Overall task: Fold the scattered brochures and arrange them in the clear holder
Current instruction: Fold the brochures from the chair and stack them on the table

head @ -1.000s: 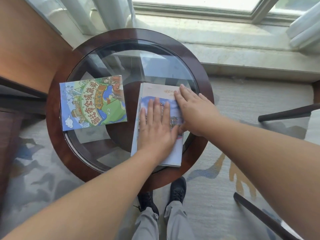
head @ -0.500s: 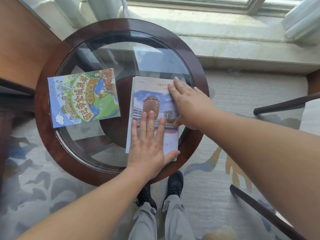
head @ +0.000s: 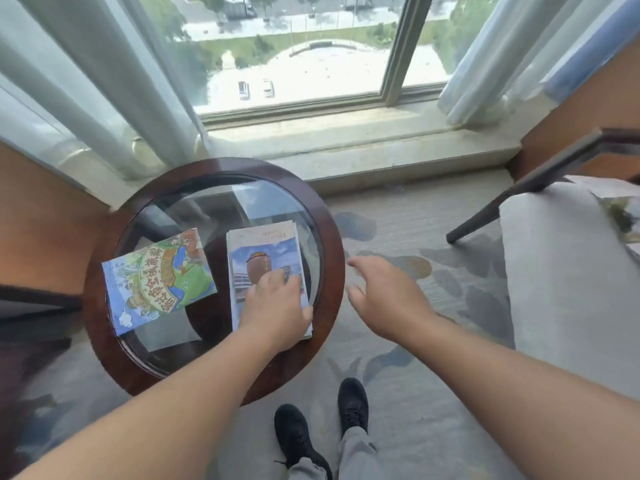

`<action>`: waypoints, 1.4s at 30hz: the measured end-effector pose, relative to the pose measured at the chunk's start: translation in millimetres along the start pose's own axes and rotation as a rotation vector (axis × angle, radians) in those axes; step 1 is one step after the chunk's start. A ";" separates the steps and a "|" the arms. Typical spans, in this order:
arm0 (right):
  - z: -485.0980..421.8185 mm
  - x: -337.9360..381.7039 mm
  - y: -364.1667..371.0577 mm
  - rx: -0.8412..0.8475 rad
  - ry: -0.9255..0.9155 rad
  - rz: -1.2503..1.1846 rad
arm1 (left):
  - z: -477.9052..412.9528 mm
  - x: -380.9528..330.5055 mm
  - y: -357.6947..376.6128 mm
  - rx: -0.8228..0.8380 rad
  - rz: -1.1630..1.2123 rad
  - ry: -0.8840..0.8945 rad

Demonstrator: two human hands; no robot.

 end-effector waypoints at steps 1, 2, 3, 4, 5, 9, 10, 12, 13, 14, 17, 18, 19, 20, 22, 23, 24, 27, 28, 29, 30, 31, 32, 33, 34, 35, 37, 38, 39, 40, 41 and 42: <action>12.3 -11.1 -17.7 -0.032 0.061 -0.020 | 1.9 -12.1 -15.0 -0.016 0.028 0.035; 24.1 -21.8 -35.2 -0.068 0.112 -0.034 | 3.8 -26.1 -28.4 -0.023 0.051 0.069; 36.3 -32.3 -52.2 -0.103 0.157 -0.042 | 5.6 -42.2 -40.5 -0.032 0.064 0.108; 48.4 -42.6 -69.2 -0.134 0.203 -0.051 | 6.6 -60.5 -51.5 -0.047 0.072 0.150; 60.6 -52.5 -85.4 -0.163 0.244 -0.062 | 7.7 -80.0 -62.2 -0.065 0.077 0.192; 110.8 -93.9 -147.1 -0.287 0.354 -0.092 | 16.5 -169.9 -96.9 -0.097 0.084 0.366; 121.1 -103.8 -159.4 -0.313 0.374 -0.096 | 19.9 -191.1 -103.3 -0.098 0.101 0.400; 147.4 -131.2 -188.6 -0.375 0.424 -0.104 | 29.9 -244.2 -115.7 -0.104 0.124 0.474; 158.4 -144.7 -200.9 -0.399 0.443 -0.108 | 34.7 -268.9 -120.8 -0.111 0.126 0.509; 168.7 -158.5 -212.4 -0.419 0.459 -0.112 | 39.9 -293.4 -125.1 -0.119 0.132 0.542; 199.2 -202.3 -245.4 -0.467 0.505 -0.123 | 55.0 -363.9 -133.9 -0.132 0.148 0.617; 209.6 -217.0 -255.3 -0.481 0.519 -0.128 | 60.1 -384.9 -135.4 -0.131 0.147 0.632; 219.7 -231.1 -264.7 -0.491 0.532 -0.132 | 64.9 -404.7 -136.5 -0.128 0.141 0.649; 229.5 -244.4 -273.4 -0.501 0.544 -0.134 | 69.3 -423.5 -137.2 -0.121 0.133 0.667; 245.4 -269.1 -290.3 -0.528 0.572 -0.133 | 74.7 -458.7 -138.6 -0.117 0.122 0.704; 252.3 -280.4 -298.2 -0.544 0.587 -0.136 | 76.5 -475.3 -139.0 -0.119 0.118 0.720; 258.3 -290.9 -305.0 -0.561 0.599 -0.139 | 78.3 -491.1 -139.1 -0.120 0.115 0.734; 271.6 -316.6 -320.8 -0.604 0.629 -0.148 | 81.5 -532.5 -136.5 -0.116 0.097 0.774; 274.6 -324.1 -324.6 -0.611 0.637 -0.153 | 81.7 -544.5 -134.6 -0.109 0.089 0.784; 276.9 -331.6 -327.6 -0.614 0.646 -0.157 | 81.0 -555.9 -132.4 -0.101 0.081 0.792; 278.8 -339.4 -330.5 -0.617 0.655 -0.158 | 79.3 -566.6 -130.3 -0.096 0.076 0.799; 280.0 -347.3 -333.4 -0.620 0.666 -0.156 | 76.7 -576.9 -128.1 -0.095 0.072 0.806; 280.9 -355.5 -336.7 -0.626 0.678 -0.154 | 73.1 -587.1 -125.7 -0.094 0.069 0.815; 281.2 -363.9 -339.9 -0.632 0.691 -0.155 | 68.5 -597.4 -122.9 -0.091 0.067 0.828; 280.9 -372.1 -343.0 -0.635 0.704 -0.158 | 63.5 -607.4 -119.5 -0.084 0.065 0.842; 280.0 -380.6 -346.2 -0.638 0.715 -0.162 | 57.6 -617.8 -115.6 -0.075 0.067 0.857; 275.8 -398.0 -352.3 -0.647 0.736 -0.167 | 44.1 -638.2 -107.7 -0.047 0.072 0.877; 272.6 -407.1 -354.9 -0.652 0.750 -0.167 | 36.4 -648.5 -103.1 -0.028 0.074 0.884; 269.7 -414.5 -357.3 -0.654 0.764 -0.167 | 29.5 -657.2 -99.1 -0.012 0.074 0.890; 266.0 -424.4 -359.7 -0.652 0.784 -0.168 | 21.0 -668.2 -93.8 0.004 0.068 0.900; 262.4 -433.5 -361.6 -0.647 0.802 -0.171 | 12.9 -678.6 -89.1 0.018 0.060 0.911; 258.3 -442.3 -363.6 -0.641 0.815 -0.174 | 4.9 -688.3 -84.9 0.030 0.050 0.921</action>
Point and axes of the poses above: each hand's wrist, its own z-axis away from the middle knuckle, its own y-axis out of the palm, x = y × z, the point moved 2 cm from there along -z, towards the middle knuckle, and after that the axes turned 12 degrees about -x, right-handed, at the moved point
